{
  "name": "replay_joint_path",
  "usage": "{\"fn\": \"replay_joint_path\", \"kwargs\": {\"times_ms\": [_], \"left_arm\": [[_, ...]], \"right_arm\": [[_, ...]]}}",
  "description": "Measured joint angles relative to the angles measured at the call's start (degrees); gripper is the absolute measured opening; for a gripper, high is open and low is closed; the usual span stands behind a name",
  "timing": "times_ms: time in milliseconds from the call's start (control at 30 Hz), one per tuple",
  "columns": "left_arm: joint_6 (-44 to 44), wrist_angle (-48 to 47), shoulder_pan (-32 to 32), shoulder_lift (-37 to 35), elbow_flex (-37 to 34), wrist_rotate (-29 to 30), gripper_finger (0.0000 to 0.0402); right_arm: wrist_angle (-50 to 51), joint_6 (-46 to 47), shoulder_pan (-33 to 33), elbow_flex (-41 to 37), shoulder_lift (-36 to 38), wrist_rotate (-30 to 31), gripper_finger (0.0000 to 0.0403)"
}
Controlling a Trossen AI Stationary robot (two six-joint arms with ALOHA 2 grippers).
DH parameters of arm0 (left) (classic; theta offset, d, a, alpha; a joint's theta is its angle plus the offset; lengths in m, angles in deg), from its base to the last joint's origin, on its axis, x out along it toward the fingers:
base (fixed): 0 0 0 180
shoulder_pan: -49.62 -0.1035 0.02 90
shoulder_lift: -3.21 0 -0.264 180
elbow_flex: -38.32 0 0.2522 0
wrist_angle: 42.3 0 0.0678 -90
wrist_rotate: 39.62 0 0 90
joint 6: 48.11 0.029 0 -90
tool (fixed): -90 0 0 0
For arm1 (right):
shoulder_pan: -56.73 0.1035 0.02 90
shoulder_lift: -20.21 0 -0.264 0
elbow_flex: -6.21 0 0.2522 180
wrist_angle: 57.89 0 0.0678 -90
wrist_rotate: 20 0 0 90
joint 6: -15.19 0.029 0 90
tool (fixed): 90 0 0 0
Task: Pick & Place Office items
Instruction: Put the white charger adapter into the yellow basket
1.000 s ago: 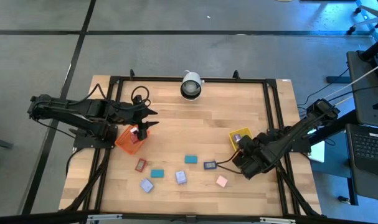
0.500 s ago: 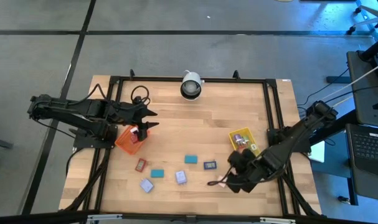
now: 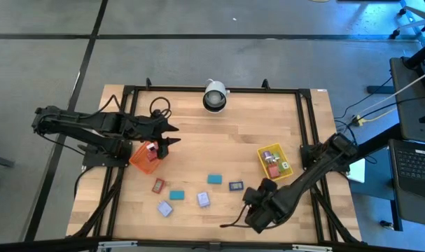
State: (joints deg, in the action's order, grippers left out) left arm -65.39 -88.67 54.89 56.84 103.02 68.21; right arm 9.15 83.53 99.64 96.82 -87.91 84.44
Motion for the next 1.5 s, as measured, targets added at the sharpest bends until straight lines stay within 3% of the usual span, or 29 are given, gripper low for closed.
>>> {"fn": "replay_joint_path", "kwargs": {"times_ms": [233, 600, 1300, 1500], "left_arm": [[0.3, -0.1, 0.0, 2.0, 0.0, -1.1, 0.0193], [2.9, 0.7, 0.0, 4.7, 0.0, -2.3, 0.0194], [11.8, 13.8, 0.4, 4.6, 0.0, -0.1, 0.0194], [18.6, 30.4, 3.3, 4.4, -8.9, 3.3, 0.0194]], "right_arm": [[-0.8, -0.4, -0.1, 0.1, -1.7, 0.4, 0.0254], [-3.9, 0.1, -0.2, 0.1, -1.8, 0.3, 0.0295], [-6.1, 1.1, -0.2, 0.0, -7.0, 1.6, 0.0295], [-6.7, 1.1, -0.2, 0.0, -7.4, 2.1, 0.0295]]}}
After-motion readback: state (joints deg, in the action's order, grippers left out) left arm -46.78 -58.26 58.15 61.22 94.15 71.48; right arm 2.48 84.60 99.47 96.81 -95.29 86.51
